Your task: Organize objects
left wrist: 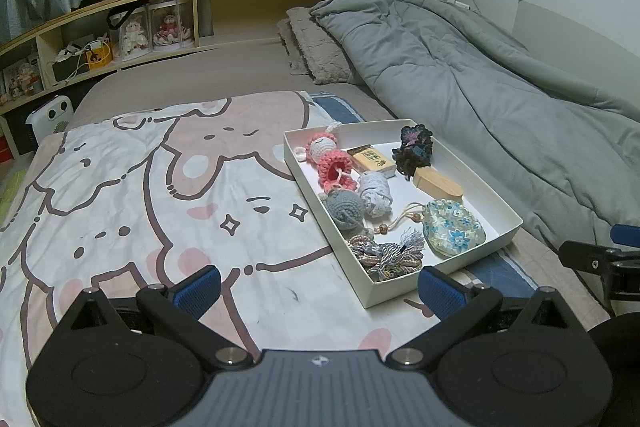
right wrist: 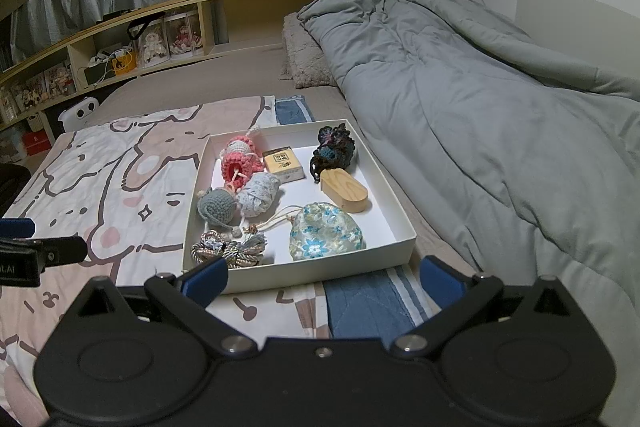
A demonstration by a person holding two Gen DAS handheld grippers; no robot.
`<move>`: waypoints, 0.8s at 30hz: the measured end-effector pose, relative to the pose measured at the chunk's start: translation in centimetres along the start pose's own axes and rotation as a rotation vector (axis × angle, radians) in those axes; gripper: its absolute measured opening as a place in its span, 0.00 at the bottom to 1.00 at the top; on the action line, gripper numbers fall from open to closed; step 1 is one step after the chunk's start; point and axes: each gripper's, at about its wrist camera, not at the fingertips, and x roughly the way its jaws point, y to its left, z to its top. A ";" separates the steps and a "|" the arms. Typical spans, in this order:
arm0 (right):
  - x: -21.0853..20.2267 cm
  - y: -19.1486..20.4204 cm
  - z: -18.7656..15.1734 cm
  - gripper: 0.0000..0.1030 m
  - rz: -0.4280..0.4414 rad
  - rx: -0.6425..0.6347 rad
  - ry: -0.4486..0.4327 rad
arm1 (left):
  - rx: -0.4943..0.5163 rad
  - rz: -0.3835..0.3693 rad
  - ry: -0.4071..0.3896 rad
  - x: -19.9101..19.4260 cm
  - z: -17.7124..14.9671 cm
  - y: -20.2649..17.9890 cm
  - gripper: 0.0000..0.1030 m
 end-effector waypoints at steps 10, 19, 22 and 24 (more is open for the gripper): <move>0.0 0.0 0.0 1.00 0.002 0.001 0.000 | -0.002 -0.001 0.001 0.0 0.0 0.0 1.00; 0.0 0.0 0.0 1.00 0.002 0.002 0.001 | -0.005 -0.004 0.005 -0.1 0.1 -0.1 1.00; 0.0 -0.1 -0.1 1.00 0.003 0.004 0.001 | -0.007 -0.004 0.005 -0.1 0.1 -0.2 1.00; 0.0 0.0 -0.1 1.00 0.003 0.004 0.001 | -0.010 -0.006 0.006 -0.1 0.1 -0.3 1.00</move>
